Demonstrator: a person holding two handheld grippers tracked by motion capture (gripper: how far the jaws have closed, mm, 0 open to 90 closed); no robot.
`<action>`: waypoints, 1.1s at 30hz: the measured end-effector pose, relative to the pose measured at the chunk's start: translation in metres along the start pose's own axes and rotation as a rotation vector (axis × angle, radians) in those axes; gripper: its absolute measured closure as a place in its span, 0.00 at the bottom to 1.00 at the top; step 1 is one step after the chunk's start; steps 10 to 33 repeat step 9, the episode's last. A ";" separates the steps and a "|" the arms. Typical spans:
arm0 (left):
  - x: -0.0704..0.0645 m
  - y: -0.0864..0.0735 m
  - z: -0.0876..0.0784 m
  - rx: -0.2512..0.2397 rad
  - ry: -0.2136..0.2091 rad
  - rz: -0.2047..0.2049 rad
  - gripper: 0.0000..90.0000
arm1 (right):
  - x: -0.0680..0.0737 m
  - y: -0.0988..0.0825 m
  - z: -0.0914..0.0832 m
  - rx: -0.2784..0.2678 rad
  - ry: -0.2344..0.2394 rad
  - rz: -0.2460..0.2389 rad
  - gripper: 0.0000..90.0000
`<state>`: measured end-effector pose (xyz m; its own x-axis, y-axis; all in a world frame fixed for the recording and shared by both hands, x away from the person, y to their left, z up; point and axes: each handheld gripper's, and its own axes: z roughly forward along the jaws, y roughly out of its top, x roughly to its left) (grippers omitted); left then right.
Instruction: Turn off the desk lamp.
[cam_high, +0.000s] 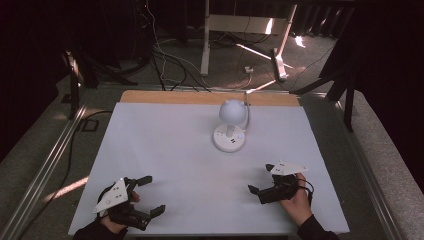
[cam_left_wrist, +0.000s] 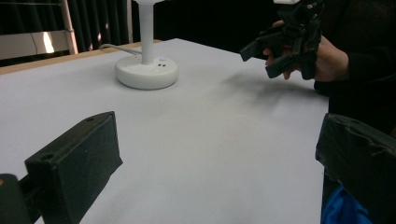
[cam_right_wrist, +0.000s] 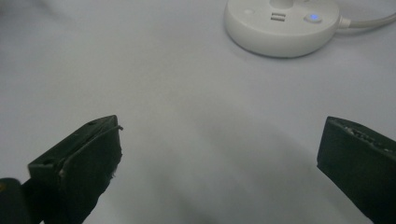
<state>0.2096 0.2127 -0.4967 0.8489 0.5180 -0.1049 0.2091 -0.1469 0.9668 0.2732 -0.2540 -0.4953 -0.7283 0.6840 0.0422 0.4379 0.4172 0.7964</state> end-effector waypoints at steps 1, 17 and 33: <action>0.000 0.000 0.000 -0.001 -0.001 0.000 0.01 | 0.000 -0.002 -0.001 0.000 -0.003 0.001 0.00; 0.000 0.000 0.000 0.000 -0.001 0.001 0.01 | -0.003 -0.008 -0.005 -0.005 -0.013 0.010 0.00; 0.000 0.000 0.000 0.000 -0.001 0.001 0.01 | -0.003 -0.008 -0.005 -0.005 -0.013 0.010 0.00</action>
